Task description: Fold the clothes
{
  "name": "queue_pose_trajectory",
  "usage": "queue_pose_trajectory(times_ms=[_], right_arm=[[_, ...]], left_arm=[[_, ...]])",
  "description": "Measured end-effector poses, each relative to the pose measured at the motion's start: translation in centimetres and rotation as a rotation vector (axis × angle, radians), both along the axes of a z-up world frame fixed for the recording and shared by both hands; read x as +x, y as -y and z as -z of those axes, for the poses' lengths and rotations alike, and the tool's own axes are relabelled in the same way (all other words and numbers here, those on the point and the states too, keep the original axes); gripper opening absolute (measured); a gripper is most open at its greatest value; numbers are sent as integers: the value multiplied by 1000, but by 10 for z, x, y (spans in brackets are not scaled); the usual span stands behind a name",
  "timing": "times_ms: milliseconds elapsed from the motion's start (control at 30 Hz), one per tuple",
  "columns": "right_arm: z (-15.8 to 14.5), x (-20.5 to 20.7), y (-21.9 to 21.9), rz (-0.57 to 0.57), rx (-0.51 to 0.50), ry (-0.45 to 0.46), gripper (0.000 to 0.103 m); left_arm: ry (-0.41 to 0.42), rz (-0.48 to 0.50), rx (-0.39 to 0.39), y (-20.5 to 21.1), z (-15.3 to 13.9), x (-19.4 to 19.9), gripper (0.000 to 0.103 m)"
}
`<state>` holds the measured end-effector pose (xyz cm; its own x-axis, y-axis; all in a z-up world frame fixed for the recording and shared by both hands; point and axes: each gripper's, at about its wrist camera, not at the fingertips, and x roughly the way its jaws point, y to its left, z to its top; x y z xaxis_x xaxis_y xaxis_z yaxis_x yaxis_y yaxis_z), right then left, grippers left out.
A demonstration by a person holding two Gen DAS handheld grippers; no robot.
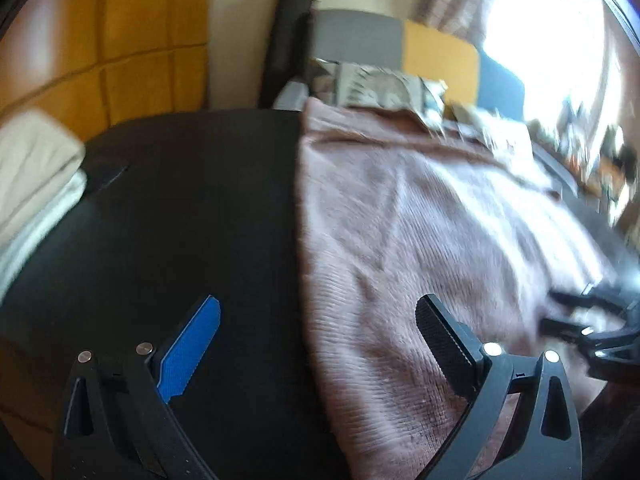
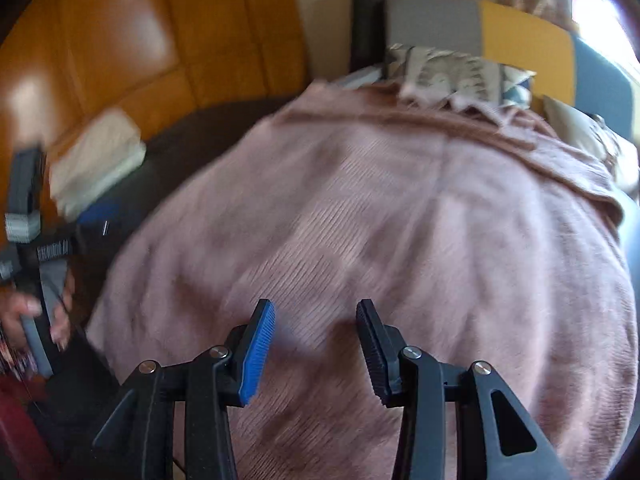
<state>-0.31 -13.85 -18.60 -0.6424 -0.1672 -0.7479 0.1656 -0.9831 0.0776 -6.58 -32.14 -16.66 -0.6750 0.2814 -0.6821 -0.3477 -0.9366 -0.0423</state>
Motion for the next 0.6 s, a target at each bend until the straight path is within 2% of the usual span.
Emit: queue_pose_trajectory(times_ms=[67, 100, 133, 167, 233, 300, 367, 467, 533, 600], right_arm=[[4, 12, 13, -43, 74, -23, 44], [5, 21, 19, -68, 102, -30, 44], [6, 31, 23, -85, 124, -43, 44], [7, 40, 23, -92, 125, -53, 43], [9, 57, 23, -105, 121, -71, 44], [9, 65, 15, -99, 72, -63, 44], [5, 67, 7, -103, 26, -33, 44], [-12, 62, 2, -86, 26, -72, 44], [-24, 51, -2, -66, -14, -119, 44], [-25, 34, -5, -40, -34, -107, 44]], left_arm=[[-6, 47, -145, -17, 13, 5, 100], [-40, 56, -152, -15, 15, 9, 100], [-73, 52, -134, -10, 14, 14, 100], [-65, 52, -128, -7, 15, 15, 100], [-16, 48, -82, 4, 14, 11, 100], [34, 33, -37, 14, 11, 8, 100], [31, 5, -14, 20, 4, 8, 100], [-37, -12, 58, 23, -11, 6, 100], [-41, -7, 61, 15, -15, 0, 100], [-19, -6, -5, 2, -9, -7, 100]])
